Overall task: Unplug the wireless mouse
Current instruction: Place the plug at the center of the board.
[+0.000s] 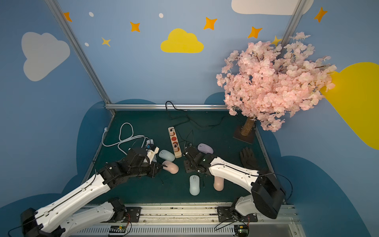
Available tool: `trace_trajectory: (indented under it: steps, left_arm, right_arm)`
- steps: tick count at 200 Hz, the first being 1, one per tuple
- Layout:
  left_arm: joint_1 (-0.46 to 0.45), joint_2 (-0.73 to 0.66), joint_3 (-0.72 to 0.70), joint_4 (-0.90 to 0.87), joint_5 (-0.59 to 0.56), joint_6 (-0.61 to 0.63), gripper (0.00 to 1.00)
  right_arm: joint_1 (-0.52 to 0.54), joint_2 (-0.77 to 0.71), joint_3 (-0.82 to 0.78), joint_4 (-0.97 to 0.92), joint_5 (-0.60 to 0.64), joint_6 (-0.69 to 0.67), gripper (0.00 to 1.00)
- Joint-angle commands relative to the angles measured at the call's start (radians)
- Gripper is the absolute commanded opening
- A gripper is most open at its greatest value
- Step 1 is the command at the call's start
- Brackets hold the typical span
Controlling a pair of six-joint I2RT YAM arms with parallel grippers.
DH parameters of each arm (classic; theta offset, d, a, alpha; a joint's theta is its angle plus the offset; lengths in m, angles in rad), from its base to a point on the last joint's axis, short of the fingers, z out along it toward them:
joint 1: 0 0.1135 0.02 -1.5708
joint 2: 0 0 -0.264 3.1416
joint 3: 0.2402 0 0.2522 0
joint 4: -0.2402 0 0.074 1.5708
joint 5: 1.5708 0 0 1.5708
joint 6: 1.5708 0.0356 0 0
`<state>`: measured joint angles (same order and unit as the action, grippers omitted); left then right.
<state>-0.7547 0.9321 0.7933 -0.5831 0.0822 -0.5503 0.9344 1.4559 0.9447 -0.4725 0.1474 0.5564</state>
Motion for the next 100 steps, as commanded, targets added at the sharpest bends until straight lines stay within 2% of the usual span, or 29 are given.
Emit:
trace_trajectory:
  steps: [1,32,100]
  left_arm:
    - [-0.022,-0.01,-0.012,0.042,-0.05,-0.037,0.04]
    - [-0.026,-0.019,-0.023,0.053,-0.056,-0.047,0.04]
    - [-0.026,-0.006,-0.014,0.041,-0.066,-0.039,0.04]
  right_arm:
    - [-0.024,0.081,0.065,-0.061,-0.076,0.057,0.0]
    - [-0.042,0.219,0.172,-0.164,-0.11,0.036,0.0]
    - [-0.075,0.288,0.135,-0.156,-0.104,0.076,0.0]
